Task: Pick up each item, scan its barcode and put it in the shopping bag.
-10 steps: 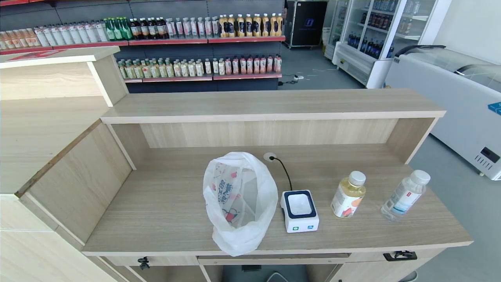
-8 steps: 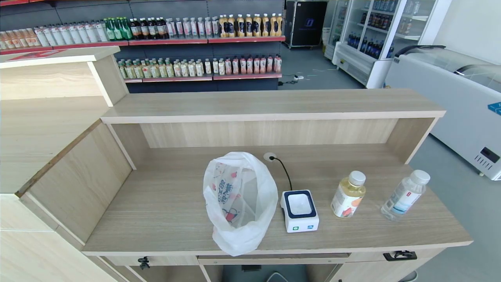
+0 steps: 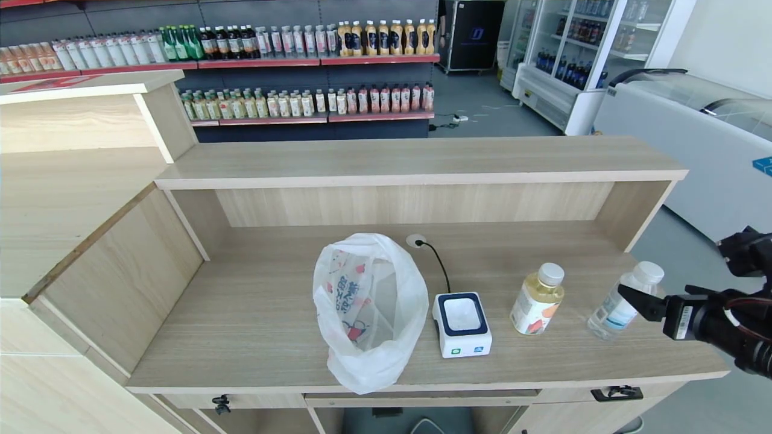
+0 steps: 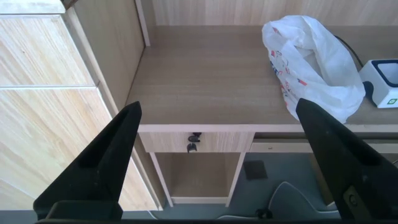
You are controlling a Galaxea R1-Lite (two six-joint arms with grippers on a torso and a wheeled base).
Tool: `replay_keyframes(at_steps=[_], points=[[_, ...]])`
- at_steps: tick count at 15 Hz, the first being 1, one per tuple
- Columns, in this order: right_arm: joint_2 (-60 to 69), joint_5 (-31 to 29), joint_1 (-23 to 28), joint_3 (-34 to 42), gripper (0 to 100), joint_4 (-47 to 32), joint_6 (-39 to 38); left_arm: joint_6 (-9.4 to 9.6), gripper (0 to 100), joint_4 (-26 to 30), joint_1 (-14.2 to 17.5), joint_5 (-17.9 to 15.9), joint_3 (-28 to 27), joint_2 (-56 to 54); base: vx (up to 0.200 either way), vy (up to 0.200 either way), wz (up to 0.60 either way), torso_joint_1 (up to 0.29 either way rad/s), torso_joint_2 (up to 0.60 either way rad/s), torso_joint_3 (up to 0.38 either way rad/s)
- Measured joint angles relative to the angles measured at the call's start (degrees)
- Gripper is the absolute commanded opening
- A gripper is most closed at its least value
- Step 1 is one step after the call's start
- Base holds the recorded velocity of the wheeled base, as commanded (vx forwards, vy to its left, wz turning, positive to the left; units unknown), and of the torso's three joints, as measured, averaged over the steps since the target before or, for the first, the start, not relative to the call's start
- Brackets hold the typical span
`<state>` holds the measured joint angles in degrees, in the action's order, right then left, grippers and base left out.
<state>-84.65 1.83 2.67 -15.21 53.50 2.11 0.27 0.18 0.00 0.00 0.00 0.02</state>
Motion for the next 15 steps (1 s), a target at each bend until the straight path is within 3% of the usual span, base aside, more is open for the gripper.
replay_keyframes(at_steps=[4, 9, 15], points=[[-16.9, 0.0, 0.3, 0.2, 100, 11.4, 5.1, 0.0, 100, 0.0, 0.0, 0.0, 0.0, 0.0, 0.0, 0.0, 0.0, 0.0, 0.0, 0.0], [-28.2, 0.0, -2.5, -2.9, 100, 17.7, 3.3, 0.0, 100, 0.0, 0.0, 0.0, 0.0, 0.0, 0.0, 0.0, 0.0, 0.0, 0.0, 0.0], [-35.4, -0.6, -8.6, -9.9, 100, 18.9, 0.6, 0.0, 100, 0.0, 0.0, 0.0, 0.0, 0.0, 0.0, 0.0, 0.0, 0.0, 0.0, 0.0]])
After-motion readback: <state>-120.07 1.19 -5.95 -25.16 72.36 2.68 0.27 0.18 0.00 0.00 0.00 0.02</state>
